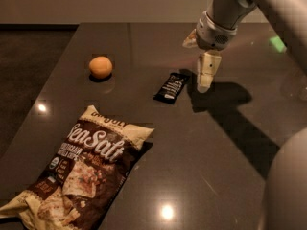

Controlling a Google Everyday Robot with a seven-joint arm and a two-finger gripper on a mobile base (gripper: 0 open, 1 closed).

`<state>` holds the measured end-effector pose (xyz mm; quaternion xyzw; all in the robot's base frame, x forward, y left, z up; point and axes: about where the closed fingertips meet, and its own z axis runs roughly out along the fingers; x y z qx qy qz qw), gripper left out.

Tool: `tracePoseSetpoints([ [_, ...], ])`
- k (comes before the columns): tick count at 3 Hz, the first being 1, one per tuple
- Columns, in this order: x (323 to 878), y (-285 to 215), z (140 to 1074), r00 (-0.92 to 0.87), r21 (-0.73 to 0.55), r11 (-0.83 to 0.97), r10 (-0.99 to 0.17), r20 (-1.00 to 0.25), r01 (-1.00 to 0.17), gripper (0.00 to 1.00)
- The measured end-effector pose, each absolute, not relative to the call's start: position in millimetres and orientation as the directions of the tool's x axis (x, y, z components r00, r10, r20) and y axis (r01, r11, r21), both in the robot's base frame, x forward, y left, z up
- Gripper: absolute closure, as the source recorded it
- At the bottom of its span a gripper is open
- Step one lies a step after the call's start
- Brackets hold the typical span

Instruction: Move rxbar chocolate near brown chip bag

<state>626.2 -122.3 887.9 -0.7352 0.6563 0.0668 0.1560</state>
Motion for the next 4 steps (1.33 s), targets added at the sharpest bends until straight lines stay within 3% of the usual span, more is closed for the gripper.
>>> tracePoseSetpoints([
  [3, 640.5, -88.2, 853.4, 0.259, -0.087, -0.244, -0.926, -0.276, -0.966, 0.00],
  [4, 631.4, -71.7, 850.6, 0.327, -0.073, -0.320, -0.903, -0.278, -0.945, 0.23],
])
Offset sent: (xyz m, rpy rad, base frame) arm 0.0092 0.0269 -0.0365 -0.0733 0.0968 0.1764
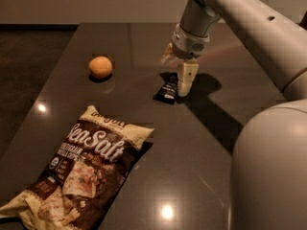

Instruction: Move rxbar chocolate near brown chip bag

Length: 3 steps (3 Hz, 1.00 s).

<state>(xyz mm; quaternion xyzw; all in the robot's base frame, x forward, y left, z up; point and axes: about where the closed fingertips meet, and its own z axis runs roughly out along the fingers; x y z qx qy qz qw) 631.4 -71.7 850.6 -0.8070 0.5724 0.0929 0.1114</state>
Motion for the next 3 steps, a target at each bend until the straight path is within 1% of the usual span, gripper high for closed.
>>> tracePoseSetpoints([
  [3, 607.9, -58.4, 842.5, 0.375, -0.032, -0.382, -0.883, -0.283, -0.924, 0.93],
])
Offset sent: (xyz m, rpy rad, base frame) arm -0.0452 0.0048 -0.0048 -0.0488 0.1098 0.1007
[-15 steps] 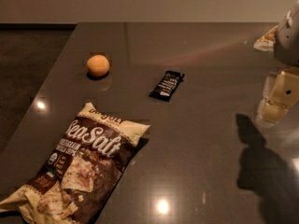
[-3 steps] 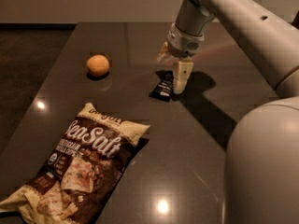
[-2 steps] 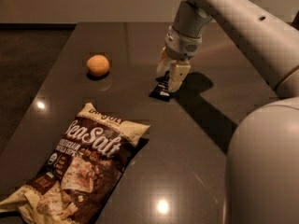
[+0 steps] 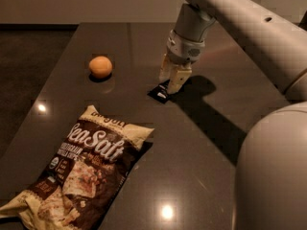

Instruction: Move rxbar chocolate near brown chip bag

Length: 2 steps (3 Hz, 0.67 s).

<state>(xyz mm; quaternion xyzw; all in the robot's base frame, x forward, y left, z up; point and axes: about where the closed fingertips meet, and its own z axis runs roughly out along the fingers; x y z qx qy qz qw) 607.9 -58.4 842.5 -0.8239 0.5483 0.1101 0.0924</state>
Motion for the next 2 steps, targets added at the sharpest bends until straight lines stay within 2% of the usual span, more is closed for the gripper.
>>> tracePoseSetpoints([
  [1, 597.5, -56.2, 849.4, 0.376, -0.039, -0.382, -0.877, -0.298, -0.923, 1.00],
  [2, 578.3, -47.1, 862.2, 0.380, -0.051, -0.386, -0.861, -0.338, -0.921, 1.00],
])
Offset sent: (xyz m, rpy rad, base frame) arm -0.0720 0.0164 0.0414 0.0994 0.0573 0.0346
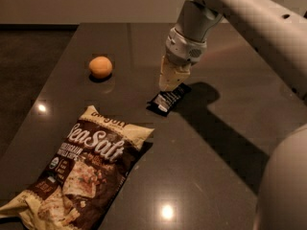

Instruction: Move rxbar chocolate near brown chip bag

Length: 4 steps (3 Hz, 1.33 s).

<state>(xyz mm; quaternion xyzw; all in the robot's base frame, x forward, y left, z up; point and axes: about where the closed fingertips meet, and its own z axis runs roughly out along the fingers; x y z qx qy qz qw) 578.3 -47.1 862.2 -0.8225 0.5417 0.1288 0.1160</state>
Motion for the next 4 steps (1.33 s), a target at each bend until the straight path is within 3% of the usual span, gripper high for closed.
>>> tracePoseSetpoints([
  [3, 482.1, 19.7, 902.1, 0.448, -0.054, -0.496, -0.725, -0.523, -0.867, 1.00],
  [4, 464.2, 35.3, 899.1, 0.453, -0.034, -0.522, -0.705, -0.546, -0.852, 0.80],
])
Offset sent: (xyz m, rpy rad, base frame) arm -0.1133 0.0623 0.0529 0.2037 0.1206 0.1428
